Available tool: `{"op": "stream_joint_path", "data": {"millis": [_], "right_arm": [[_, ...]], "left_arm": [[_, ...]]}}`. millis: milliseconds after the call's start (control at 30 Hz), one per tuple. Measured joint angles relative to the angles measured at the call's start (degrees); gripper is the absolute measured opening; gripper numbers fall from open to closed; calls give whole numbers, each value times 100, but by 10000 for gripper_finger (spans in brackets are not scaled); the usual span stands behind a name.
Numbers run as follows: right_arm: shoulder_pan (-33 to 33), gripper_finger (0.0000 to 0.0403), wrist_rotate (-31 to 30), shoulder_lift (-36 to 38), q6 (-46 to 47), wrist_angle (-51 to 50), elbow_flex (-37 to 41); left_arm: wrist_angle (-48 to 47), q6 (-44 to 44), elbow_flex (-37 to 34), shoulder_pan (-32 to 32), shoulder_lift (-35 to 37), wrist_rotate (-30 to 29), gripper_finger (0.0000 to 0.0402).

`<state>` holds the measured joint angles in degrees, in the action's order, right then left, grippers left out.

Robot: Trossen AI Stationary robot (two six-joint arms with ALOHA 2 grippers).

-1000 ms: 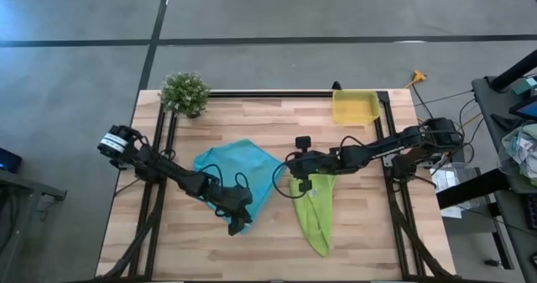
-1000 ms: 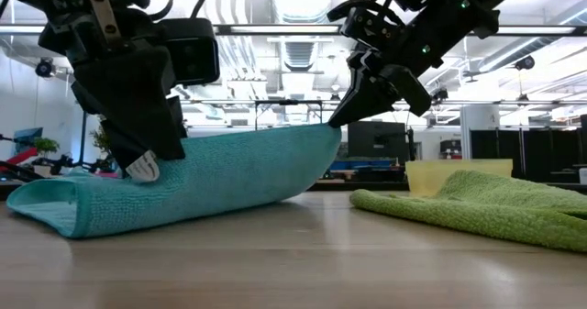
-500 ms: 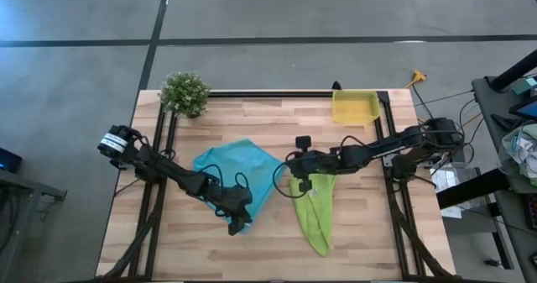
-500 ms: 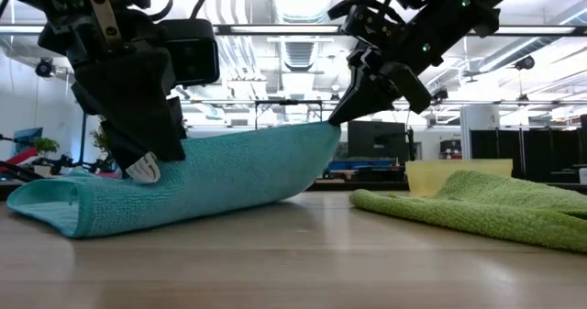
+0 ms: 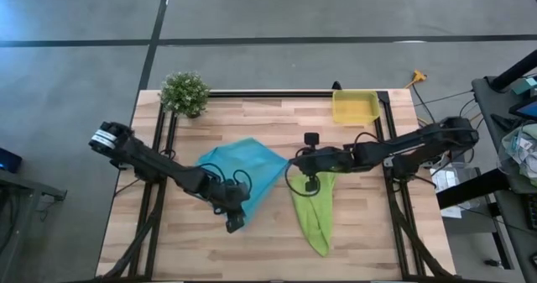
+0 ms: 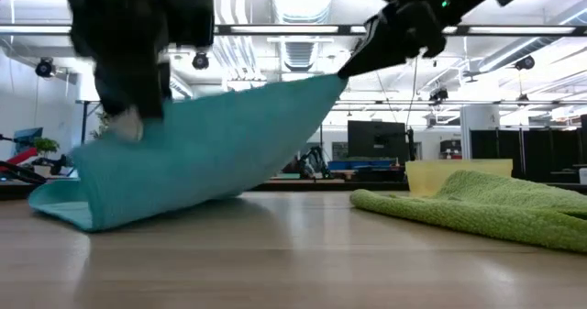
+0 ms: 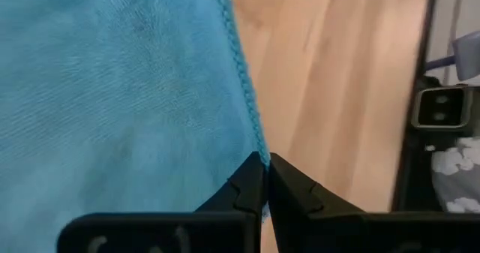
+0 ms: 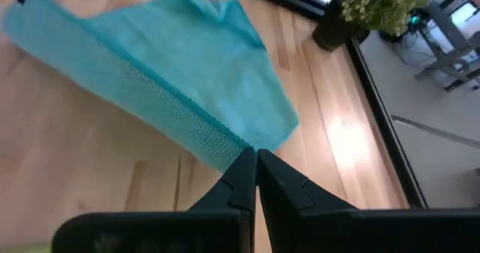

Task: Roll microfiber towels into tight, uniform cylinder then place into a basket
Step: Fold the blue microfiber towel

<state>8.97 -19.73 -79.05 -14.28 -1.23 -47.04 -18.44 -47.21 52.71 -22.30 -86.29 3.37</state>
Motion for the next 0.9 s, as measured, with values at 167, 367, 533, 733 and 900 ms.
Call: {"op": "stream_joint_path", "data": {"millis": [167, 367, 533, 733, 900], "right_arm": [[295, 9, 310, 416, -57, -177, 94], [701, 9, 1100, 827, -72, -299, 159], [1123, 9, 1927, 1033, -22, -286, 165], [1819, 9, 2154, 1149, 257, 131, 165], [2537, 9, 324, 1247, 210, 551, 163]], "left_arm": [[-1382, 244, 917, -214, 305, -742, 0], [-1540, 606, 1742, -553, 620, -1351, 0], [-1323, 1033, 2299, -907, 694, -1690, 0], [-130, 1650, 2430, -1415, 690, -1615, 0], [-114, 1647, 2378, -1766, 668, -2099, 0]]}}
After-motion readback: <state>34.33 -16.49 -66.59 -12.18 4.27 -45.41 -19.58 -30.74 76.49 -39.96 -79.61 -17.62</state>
